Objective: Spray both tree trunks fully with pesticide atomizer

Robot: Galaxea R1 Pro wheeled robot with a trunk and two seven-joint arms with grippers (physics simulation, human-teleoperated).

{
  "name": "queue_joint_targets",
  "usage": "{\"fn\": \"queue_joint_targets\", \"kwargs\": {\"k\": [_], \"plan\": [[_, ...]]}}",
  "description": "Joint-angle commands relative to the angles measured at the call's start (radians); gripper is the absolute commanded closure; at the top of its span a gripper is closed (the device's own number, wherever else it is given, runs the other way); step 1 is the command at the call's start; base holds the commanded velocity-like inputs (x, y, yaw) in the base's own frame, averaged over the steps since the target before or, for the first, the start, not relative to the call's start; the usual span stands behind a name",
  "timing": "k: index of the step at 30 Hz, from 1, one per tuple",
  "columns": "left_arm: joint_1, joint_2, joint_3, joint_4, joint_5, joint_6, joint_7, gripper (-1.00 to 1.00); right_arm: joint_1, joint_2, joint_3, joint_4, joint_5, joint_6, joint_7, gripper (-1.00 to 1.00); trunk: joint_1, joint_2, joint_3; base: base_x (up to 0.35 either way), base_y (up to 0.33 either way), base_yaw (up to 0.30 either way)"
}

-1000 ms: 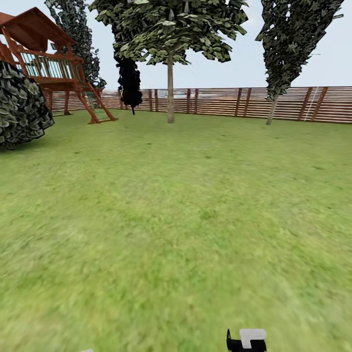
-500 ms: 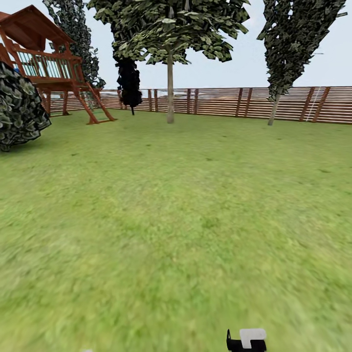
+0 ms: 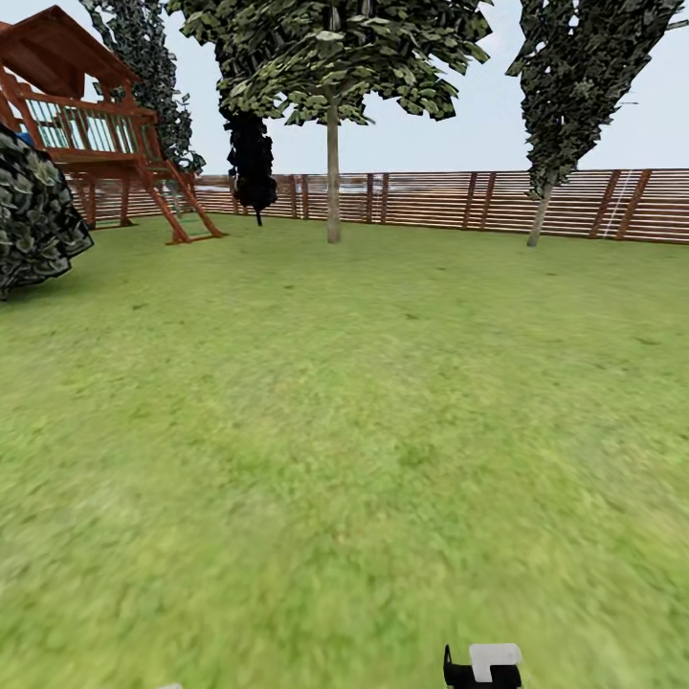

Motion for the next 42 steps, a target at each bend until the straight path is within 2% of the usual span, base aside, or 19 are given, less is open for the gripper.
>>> {"fn": "queue_joint_targets", "kwargs": {"k": [1, 42], "plan": [[0.0, 0.0, -0.008, 0.0, 0.005, -0.003, 0.003, 1.0, -0.001, 0.0, -0.004, 0.001, 0.01, -0.001, -0.007, -1.0, 0.0, 0.0, -0.001, 0.338, 0.0, 0.0], [0.0, 0.0, -0.008, 0.0, 0.005, -0.003, 0.003, 1.0, -0.001, 0.0, -0.004, 0.001, 0.01, -0.001, -0.007, -1.0, 0.0, 0.0, -0.001, 0.338, 0.0, 0.0]]}}
